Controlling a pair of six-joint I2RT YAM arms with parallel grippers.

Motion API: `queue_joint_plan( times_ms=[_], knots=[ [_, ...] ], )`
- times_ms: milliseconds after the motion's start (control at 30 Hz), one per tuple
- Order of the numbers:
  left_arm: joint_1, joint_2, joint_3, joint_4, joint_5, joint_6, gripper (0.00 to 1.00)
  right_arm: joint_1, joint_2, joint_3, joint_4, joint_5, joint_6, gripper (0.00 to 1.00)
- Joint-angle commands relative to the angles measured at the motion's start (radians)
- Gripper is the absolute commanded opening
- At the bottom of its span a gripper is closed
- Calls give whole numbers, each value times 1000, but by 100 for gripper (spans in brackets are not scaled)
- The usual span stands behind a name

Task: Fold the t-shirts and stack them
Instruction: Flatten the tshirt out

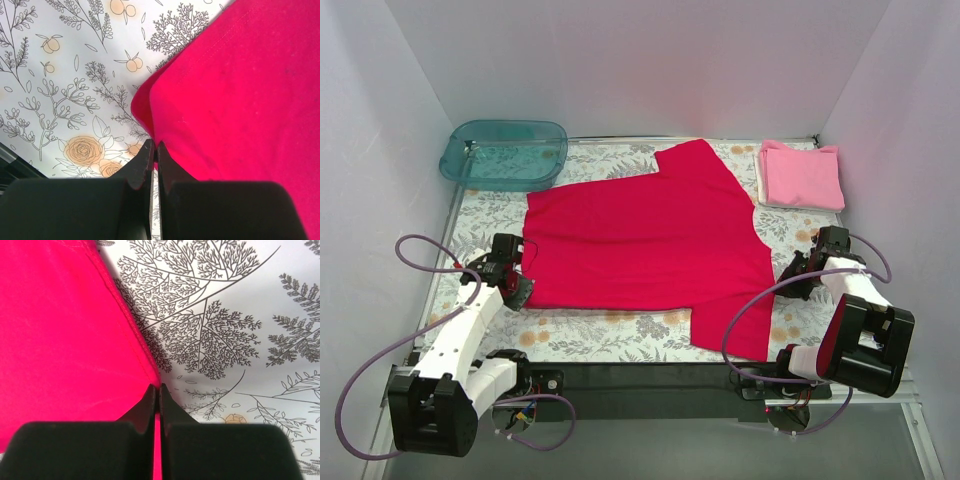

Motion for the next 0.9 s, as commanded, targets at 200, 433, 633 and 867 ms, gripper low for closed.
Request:
queue_joint_plan(
  times_ms=[200,433,633,867],
  knots=[
    [8,80,100,18,-55,65,0,-8,49,207,-97,-17,-34,1],
    [25,158,149,56,-63,110,0,7,155,320,-133,-40,-48,1],
    [36,216,185,107,-65,139,0,38,237,423,-142,-31,-47,1],
    [45,290,214,139,-78,151,0,84,351,558,-162,-6,-39,1]
  ],
)
